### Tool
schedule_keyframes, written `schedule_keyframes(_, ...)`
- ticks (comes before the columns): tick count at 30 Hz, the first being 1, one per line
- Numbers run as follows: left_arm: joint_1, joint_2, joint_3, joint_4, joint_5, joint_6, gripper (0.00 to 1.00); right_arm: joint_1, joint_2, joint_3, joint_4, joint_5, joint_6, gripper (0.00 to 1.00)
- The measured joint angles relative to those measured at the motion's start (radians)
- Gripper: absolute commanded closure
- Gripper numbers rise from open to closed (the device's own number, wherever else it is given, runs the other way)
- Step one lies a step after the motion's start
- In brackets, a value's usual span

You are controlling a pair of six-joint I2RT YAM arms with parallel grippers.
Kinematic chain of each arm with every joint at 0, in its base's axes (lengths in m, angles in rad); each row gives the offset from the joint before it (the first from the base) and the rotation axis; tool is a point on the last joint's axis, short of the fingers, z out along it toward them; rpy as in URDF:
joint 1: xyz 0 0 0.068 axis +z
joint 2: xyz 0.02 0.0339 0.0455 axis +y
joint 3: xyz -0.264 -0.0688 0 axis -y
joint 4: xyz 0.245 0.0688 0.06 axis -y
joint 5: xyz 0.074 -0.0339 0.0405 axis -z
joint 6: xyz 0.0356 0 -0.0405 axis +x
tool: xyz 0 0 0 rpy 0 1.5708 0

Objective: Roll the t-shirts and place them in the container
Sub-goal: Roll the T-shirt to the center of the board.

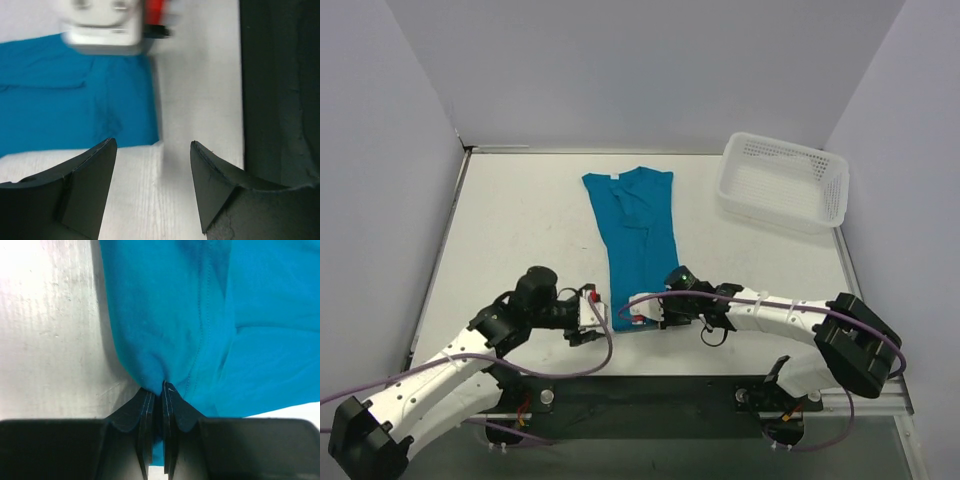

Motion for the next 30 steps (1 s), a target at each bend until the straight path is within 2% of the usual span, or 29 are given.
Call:
schedule_keyframes(6,-0.230,-0.006,-0.119,0.128,-0.126,0.051,0.29,-0.045,-0.003,0.060,-0.102,-0.105,0.085,0.95)
schedule_keyframes(12,-0.444,0.066,-0.204,0.326,-0.351,0.071,0.30,-0.056,-0.009,0.065,-0.166,-0.158,0.142,0.96)
schedule_keyframes(17,-0.508,0.182,-0.249,0.499,-0.515,0.108,0.31,-0.083,-0.009,0.085,-0.198,-0.193,0.167,0.96)
schedule_keyframes(24,-0.542,0.323,-0.269,0.677,-0.650,0.187,0.46,-0.113,-0.009,0.108,-0.225,-0.236,0.180,0.96)
schedule_keyframes(25,-0.542,0.340,-0.272,0.701,-0.662,0.197,0.54,-0.115,-0.009,0.108,-0.228,-0.241,0.179,0.96)
schedule_keyframes(30,-0.542,0.358,-0.278,0.736,-0.695,0.221,0.76,-0.117,-0.009,0.109,-0.247,-0.257,0.179,0.96)
